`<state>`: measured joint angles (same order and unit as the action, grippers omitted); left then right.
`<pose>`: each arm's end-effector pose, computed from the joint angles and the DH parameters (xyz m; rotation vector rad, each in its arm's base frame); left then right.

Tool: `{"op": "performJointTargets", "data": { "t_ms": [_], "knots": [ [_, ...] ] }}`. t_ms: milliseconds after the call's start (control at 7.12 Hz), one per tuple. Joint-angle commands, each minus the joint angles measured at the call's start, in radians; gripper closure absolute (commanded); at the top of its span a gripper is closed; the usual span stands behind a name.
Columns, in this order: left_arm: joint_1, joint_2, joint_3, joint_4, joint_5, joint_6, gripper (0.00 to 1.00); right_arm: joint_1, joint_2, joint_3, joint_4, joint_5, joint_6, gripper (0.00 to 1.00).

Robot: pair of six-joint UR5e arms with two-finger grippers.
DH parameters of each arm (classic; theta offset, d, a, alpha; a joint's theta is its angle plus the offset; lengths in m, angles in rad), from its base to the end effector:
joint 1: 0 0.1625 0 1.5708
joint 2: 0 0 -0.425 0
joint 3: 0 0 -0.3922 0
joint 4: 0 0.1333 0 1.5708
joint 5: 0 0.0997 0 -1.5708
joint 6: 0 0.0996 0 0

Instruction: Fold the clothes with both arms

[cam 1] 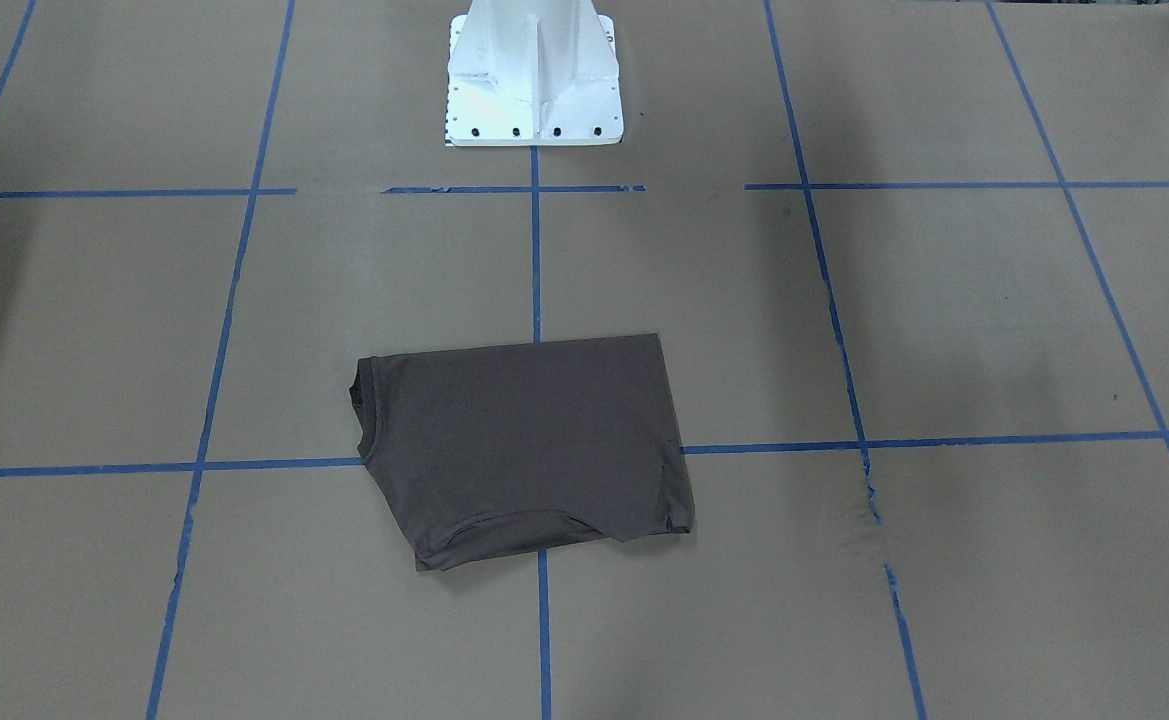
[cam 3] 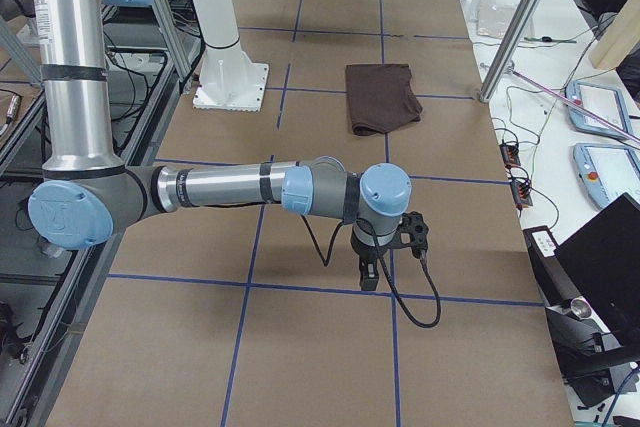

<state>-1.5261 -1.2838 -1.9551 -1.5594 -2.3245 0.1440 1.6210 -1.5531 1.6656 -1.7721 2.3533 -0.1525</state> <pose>-0.0483 -0.3781 0.5958 0.1193 0.7497 0.2119 0.0876 -0.4865 0.6226 -0.0047 -0.7866 -0.0622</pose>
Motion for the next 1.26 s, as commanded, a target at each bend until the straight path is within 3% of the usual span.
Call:
{"op": "performJointTargets", "data": {
  "t_ms": [0,562,1123],
  "knots": [
    [-0.002,-0.005,-0.043,0.005,0.002,0.0,0.0,-0.015,-0.031,0.002,0.006,0.003,-0.015,0.0],
    [0.0,0.0,-0.025,0.012,0.002,0.009,0.0,-0.044,-0.035,0.014,0.005,0.009,-0.013,0.0],
    [0.001,-0.003,-0.018,0.002,0.001,0.006,0.0,-0.047,-0.047,0.084,-0.003,0.009,-0.013,0.0]
  ]
}}
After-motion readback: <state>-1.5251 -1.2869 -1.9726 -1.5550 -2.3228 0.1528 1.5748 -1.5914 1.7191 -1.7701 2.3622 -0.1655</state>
